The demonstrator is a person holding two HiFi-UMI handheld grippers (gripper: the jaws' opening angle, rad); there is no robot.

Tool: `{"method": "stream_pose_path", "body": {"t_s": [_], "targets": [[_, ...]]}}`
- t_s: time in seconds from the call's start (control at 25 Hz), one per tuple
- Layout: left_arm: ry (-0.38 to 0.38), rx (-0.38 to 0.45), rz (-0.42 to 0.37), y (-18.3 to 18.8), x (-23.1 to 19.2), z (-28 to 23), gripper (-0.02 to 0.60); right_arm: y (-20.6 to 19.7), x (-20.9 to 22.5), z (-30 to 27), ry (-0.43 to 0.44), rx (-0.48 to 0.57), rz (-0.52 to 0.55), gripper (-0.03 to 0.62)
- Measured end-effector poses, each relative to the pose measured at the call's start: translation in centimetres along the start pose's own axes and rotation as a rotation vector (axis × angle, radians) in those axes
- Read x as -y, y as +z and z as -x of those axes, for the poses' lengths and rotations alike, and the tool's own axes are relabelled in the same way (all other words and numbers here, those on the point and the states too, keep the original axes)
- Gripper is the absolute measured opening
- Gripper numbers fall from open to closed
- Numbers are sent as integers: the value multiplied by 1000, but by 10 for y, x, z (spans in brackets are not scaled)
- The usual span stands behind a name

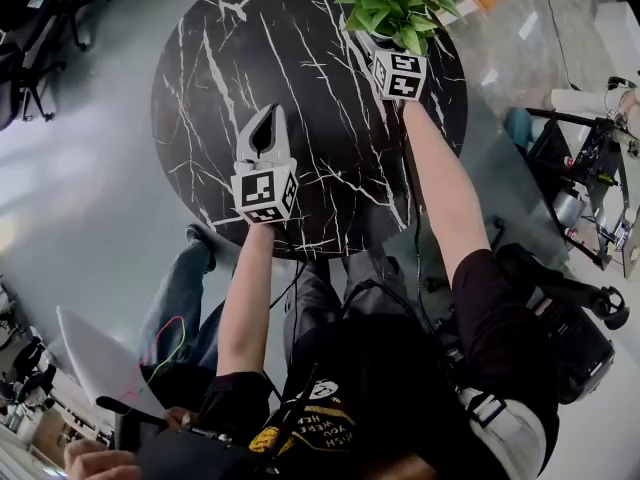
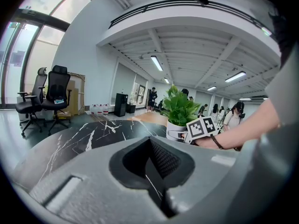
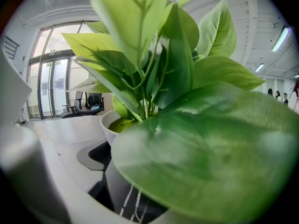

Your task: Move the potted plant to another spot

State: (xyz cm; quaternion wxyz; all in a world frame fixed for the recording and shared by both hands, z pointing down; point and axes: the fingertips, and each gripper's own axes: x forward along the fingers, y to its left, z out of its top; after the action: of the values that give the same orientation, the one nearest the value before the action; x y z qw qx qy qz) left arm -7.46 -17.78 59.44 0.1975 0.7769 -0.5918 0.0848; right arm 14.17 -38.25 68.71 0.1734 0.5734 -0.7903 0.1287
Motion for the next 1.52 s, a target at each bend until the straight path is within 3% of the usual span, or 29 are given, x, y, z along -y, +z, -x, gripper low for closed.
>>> {"method": "stream_pose_path", "body": {"t_s": [0.36, 0.64, 1.04, 1.52], "targets": [[-19, 2, -17, 0, 14, 4, 5, -27, 59, 69, -80, -21, -4, 474], [-40, -3, -28, -3, 24, 11, 5, -59, 56, 136, -74, -33, 10, 473], [-37, -5, -25, -10, 21, 28, 5, -83, -23, 189, 39, -46, 60, 472], [67, -3, 0, -19, -33, 60, 5, -73, -165, 153, 256, -15, 95, 472]]}}
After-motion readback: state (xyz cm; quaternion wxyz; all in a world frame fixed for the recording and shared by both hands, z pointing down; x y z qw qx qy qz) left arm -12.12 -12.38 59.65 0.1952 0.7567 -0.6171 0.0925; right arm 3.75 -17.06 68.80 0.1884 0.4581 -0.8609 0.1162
